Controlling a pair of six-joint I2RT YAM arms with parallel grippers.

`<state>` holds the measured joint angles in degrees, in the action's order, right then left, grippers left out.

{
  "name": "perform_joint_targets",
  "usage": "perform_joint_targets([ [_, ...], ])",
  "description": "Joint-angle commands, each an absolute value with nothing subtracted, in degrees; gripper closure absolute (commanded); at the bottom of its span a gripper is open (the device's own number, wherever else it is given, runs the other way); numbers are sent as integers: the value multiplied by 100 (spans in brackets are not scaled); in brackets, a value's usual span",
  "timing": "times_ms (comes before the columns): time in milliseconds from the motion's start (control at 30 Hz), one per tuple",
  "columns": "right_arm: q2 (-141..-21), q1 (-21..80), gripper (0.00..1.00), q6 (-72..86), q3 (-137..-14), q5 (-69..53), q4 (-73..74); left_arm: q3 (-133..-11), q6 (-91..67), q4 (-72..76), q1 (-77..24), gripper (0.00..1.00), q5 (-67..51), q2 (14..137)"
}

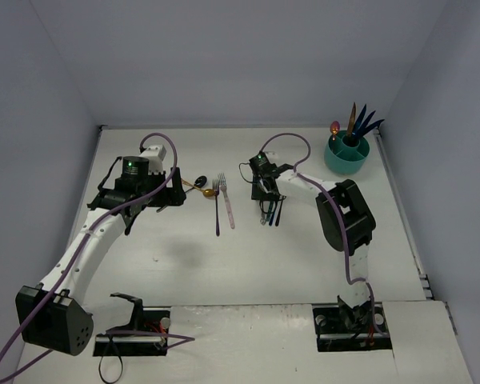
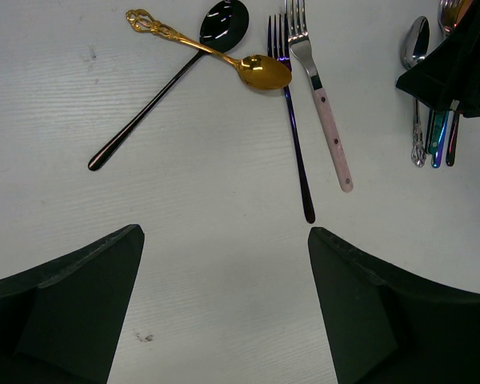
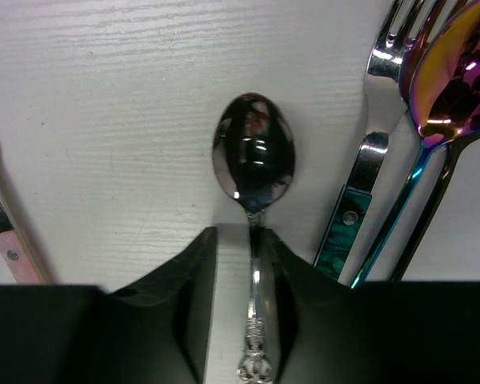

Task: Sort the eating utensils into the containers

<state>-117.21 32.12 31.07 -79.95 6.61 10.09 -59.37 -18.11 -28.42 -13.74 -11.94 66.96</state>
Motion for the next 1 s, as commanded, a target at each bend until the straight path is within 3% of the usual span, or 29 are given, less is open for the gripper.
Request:
perform_joint_targets([
  [0, -11763, 3234, 84, 3023, -8174, 690, 1063, -6205, -1837, -2681, -1327, 18, -1212, 6632],
  [133, -11612, 3234, 100, 2962, -8292, 754, 1063, -6205, -1837, -2681, -1327, 18, -1201, 6636],
  [533, -10393, 2676, 100, 2085, -8886, 1257, 958, -6205, -1846, -2679, -1329, 18, -1207, 6631],
  [767, -9661, 1657, 100, 1083, -8553, 1532, -702, -6207, -1854, -2677, -1327, 18, -1225, 6565],
  [967, -9794, 718, 100, 609, -8423, 1378, -1962, -6214, -1872, -2672, -1318, 19, -1264, 6609],
])
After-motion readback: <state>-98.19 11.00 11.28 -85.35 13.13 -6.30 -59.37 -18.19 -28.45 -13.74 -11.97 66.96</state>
